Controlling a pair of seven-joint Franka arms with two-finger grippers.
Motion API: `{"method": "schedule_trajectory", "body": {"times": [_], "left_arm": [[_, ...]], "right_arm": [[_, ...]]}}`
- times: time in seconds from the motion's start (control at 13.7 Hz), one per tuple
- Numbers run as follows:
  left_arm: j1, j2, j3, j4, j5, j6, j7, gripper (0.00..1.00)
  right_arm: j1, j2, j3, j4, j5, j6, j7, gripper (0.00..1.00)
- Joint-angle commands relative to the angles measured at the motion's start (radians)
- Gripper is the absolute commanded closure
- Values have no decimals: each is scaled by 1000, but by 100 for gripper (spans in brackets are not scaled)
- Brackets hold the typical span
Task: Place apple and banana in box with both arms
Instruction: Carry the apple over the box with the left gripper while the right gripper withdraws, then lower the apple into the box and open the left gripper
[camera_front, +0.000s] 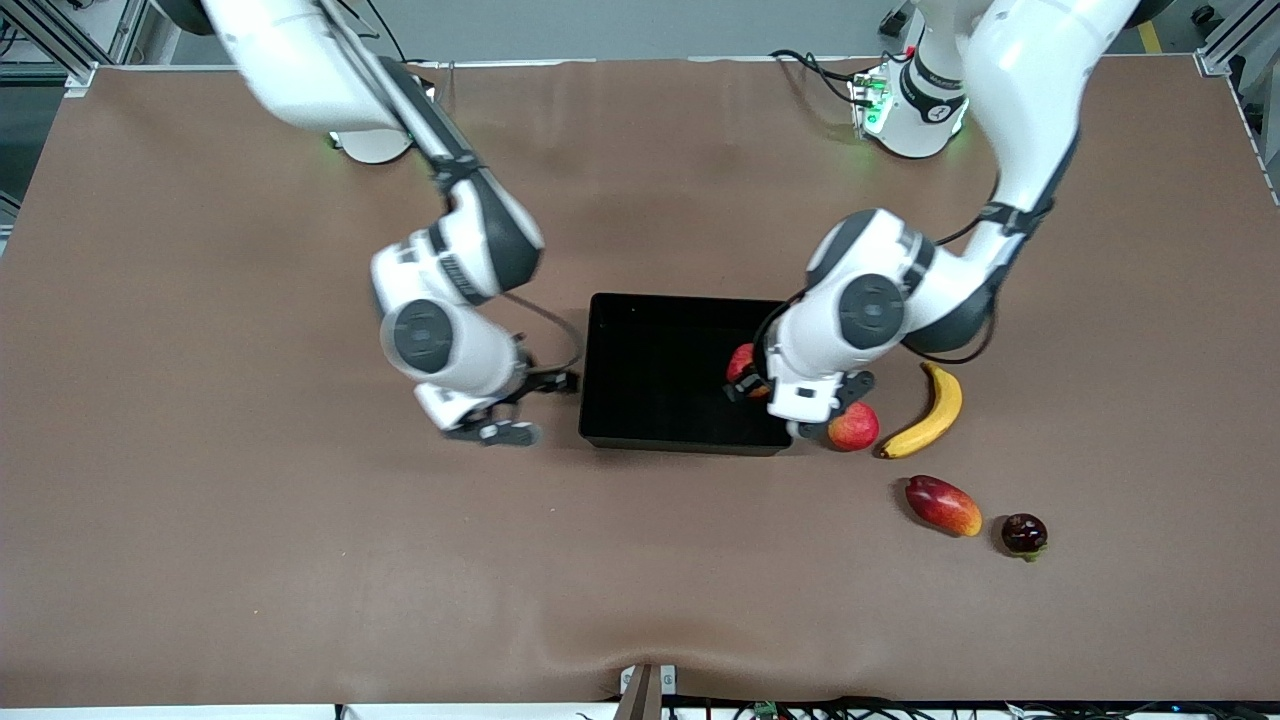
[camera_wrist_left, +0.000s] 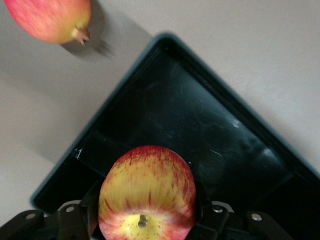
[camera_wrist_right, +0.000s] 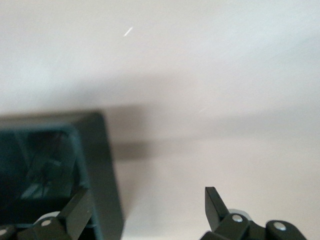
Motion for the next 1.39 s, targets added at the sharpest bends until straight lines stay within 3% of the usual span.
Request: {"method": "schedule_trajectory", "body": {"times": [0.0, 0.44, 0.73, 0.8, 0.95, 1.32], "left_arm": [[-41, 53, 4, 6, 83, 21, -71, 100], [-60, 123, 4, -12, 161, 34, -54, 100], [-58, 153, 6, -14, 174, 44, -51, 100], [-58, 160, 7, -9, 174, 44, -51, 89], [-58, 160, 7, -5, 174, 44, -61, 0], [-40, 46, 6, 8, 169, -3, -65, 0]], "right_arm": [[-74, -11, 15, -22, -54, -1, -65, 0], [-344, -37, 13, -18, -57, -21, -423, 0], [-415, -91, 13, -11, -57, -22, -510, 0], [-433, -114, 13, -11, -57, -36, -520, 0], [-444, -187, 13, -9, -57, -96, -523, 0], [-444, -437, 11, -12, -113, -303, -509, 0]]}}
